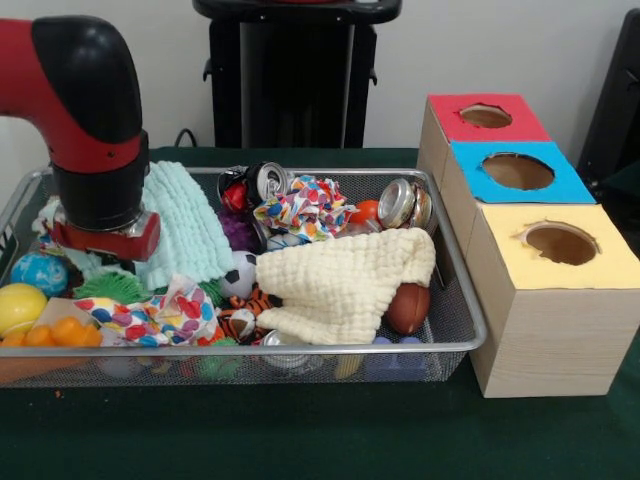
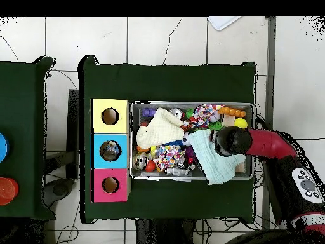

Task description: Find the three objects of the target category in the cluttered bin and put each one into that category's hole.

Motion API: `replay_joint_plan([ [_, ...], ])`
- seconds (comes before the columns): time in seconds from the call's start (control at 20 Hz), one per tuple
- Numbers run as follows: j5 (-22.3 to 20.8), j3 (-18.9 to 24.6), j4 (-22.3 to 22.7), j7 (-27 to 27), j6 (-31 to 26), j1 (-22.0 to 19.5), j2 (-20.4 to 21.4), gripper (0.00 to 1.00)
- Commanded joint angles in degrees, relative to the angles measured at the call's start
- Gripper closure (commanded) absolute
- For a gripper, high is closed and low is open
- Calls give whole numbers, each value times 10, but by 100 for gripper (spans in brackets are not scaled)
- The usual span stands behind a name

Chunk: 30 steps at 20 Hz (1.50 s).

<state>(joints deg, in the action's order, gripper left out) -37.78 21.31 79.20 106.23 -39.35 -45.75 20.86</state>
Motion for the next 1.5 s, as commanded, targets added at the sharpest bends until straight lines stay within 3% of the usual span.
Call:
replay_joint_plan([
  [0.05,10,44,29,-128,-26,-39,20,100],
  [0.35,40,71,5,-129,-56,-43,54,100],
  [0.8,60,73,-13,-127,-147,-14,92,100],
  [1.2,105,45,15,0,-198,56,120,100],
  [1.5,146,13,6,76,-231,114,124,100],
])
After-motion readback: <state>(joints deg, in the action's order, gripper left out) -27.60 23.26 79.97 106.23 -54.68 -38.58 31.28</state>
